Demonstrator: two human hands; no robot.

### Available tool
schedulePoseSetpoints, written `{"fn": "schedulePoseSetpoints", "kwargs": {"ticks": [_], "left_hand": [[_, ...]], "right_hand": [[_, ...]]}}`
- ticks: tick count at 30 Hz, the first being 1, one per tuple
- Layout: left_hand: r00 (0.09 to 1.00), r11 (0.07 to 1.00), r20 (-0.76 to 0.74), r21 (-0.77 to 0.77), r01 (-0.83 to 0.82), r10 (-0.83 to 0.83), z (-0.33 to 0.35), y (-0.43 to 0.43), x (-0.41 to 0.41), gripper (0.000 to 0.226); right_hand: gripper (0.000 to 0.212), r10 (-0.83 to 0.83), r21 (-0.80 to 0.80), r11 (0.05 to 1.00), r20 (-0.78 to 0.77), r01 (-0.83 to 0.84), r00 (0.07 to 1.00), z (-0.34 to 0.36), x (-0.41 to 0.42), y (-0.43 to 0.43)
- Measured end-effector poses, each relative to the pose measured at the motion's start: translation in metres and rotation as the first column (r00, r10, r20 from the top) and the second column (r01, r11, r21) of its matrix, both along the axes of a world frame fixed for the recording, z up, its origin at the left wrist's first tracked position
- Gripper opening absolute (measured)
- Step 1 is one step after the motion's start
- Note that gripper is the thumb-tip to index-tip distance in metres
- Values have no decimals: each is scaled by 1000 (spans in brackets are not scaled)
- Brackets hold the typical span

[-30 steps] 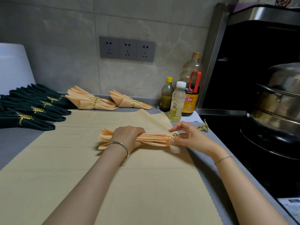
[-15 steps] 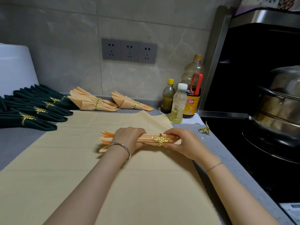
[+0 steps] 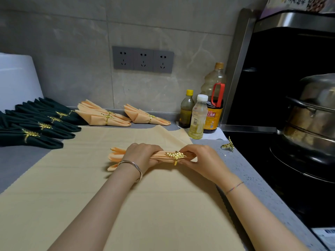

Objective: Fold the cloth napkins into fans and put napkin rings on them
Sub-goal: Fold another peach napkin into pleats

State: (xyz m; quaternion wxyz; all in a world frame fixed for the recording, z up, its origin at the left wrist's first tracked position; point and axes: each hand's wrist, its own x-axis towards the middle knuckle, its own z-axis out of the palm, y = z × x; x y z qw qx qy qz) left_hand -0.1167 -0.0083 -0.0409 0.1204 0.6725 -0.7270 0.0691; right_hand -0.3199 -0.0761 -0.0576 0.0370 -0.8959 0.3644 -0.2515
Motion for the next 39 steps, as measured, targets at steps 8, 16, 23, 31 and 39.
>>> {"fn": "schedulePoseSetpoints", "kwargs": {"ticks": [8, 16, 23, 31, 39], "left_hand": [[996, 995, -1, -37, 89, -89, -11, -6, -20, 63], [995, 987, -44, -137, 78, -85, -15, -5, -17, 36], [999, 980, -37, -199, -32, 25, -10, -3, -11, 39], [999, 991, 3, -121, 54, -54, -9, -1, -24, 61], [999, 989, 11, -140, 47, -45, -11, -9, -17, 36]], "right_hand": [[14, 10, 69, 997, 124, -19, 992, -2, 6, 5], [13, -34, 99, 995, 130, 21, 991, 0, 4, 4], [10, -120, 164, 982, 173, 91, 978, 1, -9, -7], [6, -71, 279, 960, 194, 15, 978, -4, -5, -5], [8, -78, 344, 939, 257, -15, 963, -2, -9, -7]]}}
